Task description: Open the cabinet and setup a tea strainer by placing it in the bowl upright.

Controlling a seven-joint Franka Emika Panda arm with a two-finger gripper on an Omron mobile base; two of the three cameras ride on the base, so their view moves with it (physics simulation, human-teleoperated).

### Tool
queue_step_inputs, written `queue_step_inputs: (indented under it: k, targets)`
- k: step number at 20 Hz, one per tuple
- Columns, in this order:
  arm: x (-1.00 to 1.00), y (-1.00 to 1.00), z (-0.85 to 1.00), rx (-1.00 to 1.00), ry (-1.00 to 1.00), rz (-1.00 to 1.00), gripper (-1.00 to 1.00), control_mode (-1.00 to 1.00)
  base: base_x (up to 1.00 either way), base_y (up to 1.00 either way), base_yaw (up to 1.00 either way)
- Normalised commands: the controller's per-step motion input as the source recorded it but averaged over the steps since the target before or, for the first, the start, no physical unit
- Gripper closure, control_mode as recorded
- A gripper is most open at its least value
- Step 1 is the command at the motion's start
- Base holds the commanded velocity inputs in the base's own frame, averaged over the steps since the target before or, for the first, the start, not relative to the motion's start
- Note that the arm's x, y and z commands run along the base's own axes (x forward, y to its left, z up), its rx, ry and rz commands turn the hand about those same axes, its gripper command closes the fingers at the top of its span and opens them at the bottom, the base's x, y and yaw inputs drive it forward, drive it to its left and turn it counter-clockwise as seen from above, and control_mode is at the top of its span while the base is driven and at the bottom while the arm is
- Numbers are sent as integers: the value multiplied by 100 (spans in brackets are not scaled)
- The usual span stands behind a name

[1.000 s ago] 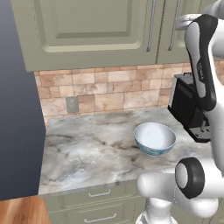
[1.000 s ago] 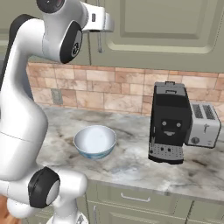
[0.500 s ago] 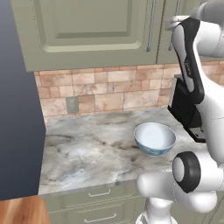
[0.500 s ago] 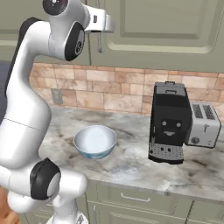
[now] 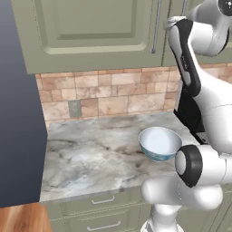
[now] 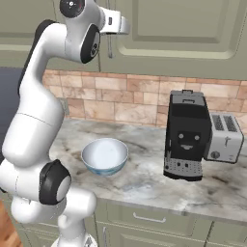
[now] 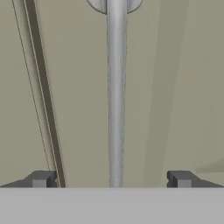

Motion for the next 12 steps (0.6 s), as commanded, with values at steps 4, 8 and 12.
queue_step_inputs:
  k: [4,8,12]
  targets:
    - [50,0,-10,0,0,0,-100,-100,0,0,0]
    - [46,-3,-14,0,0,0,-100,-100,0,0,0]
    - [38,0,-8,0,0,2,-100,-100,0,0,0]
